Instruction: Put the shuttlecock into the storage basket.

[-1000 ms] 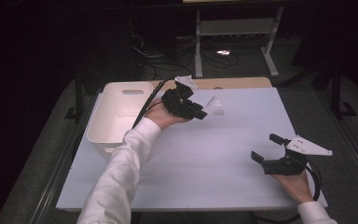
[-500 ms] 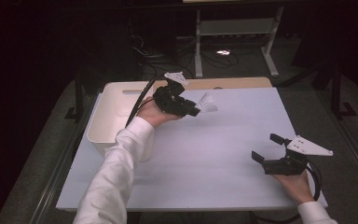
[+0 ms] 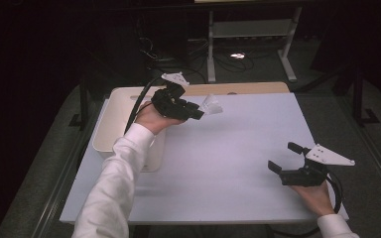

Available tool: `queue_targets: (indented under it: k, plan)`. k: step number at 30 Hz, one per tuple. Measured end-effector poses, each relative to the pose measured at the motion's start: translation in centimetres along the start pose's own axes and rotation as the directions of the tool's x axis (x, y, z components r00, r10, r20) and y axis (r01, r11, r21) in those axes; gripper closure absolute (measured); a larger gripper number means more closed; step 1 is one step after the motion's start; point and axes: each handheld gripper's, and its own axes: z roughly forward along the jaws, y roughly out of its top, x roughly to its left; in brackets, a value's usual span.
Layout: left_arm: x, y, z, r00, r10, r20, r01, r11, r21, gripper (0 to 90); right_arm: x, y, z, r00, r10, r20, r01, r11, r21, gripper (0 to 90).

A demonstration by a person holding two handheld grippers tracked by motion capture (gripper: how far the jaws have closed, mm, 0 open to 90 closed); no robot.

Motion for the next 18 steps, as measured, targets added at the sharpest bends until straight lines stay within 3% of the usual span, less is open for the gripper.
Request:
queue_targets:
  k: [18]
  plan:
    - [1.1,-1.6,-2.5,0.9989,-0.020,-0.042,0.019,0.9997,-0.015,64.8,0.1,0.0,0.1,1.0000,0.001,-0.005,-0.001,1.000,0.001,0.0]
